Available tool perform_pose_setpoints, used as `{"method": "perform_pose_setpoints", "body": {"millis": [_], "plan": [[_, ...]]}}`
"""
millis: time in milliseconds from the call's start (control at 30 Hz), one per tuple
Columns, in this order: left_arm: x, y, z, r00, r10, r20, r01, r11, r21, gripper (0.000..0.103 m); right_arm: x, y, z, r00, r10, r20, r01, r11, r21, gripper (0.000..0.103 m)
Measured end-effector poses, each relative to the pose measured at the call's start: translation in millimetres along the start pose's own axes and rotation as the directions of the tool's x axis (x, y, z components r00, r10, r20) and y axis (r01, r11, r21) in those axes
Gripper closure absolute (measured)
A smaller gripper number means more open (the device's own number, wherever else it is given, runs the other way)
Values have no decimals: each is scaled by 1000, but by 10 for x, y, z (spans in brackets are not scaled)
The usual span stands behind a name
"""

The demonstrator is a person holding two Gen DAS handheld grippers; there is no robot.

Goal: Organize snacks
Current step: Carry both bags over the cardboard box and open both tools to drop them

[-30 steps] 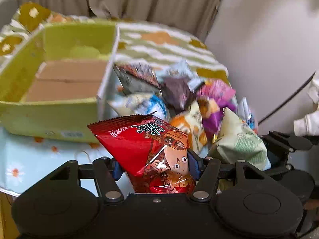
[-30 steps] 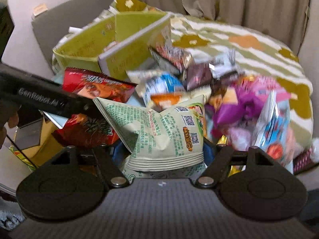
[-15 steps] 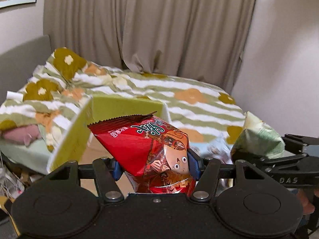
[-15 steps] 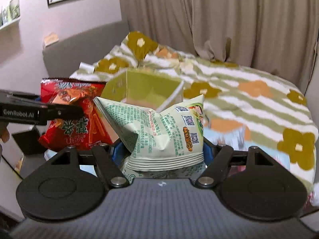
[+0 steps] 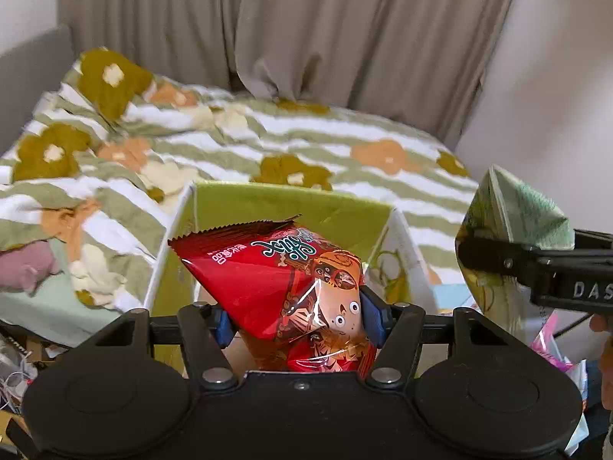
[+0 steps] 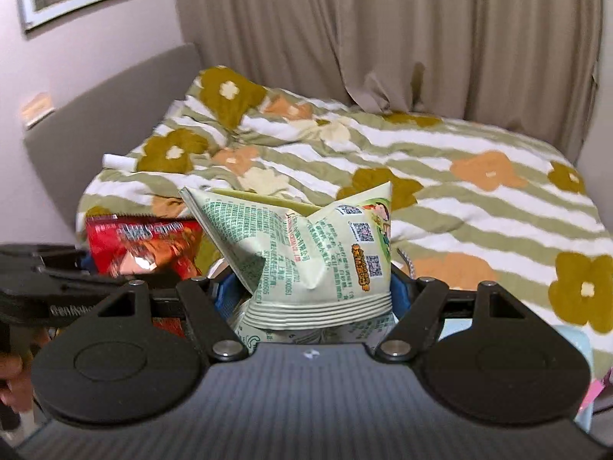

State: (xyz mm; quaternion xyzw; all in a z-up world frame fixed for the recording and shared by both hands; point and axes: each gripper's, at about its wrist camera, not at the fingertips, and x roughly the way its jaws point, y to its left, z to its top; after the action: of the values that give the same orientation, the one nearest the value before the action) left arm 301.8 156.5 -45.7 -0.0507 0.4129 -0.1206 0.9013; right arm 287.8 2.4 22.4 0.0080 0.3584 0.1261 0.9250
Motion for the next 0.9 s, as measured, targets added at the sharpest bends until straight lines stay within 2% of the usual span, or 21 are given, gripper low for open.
{"method": "perform_pose_setpoints", "body": {"millis": [200,300,400,433,567,900], "plan": [[509,180,113,997,-41,-57,44,998,40,37,575,62,61,997,-64,-47,67,996,53,14],[641,196,170,997,-29,-77,34,997,65,34,759,75,64,994,-77,-71,83,993,82,14],[717,192,206,994,54,-98,-42,993,114,6,858,114,76,991,-85,-104,94,992,80,14],[697,199,195,993,76,-88,-64,990,127,3,892,143,93,989,-91,-113,100,992,71,14],[570,280,136,992,98,-82,-84,983,160,2,1041,190,135,985,-108,-133,117,991,63,14],[176,504,128,997,73,-20,-71,992,102,2,1378,379,174,983,-80,-167,91,994,55,13]]}}
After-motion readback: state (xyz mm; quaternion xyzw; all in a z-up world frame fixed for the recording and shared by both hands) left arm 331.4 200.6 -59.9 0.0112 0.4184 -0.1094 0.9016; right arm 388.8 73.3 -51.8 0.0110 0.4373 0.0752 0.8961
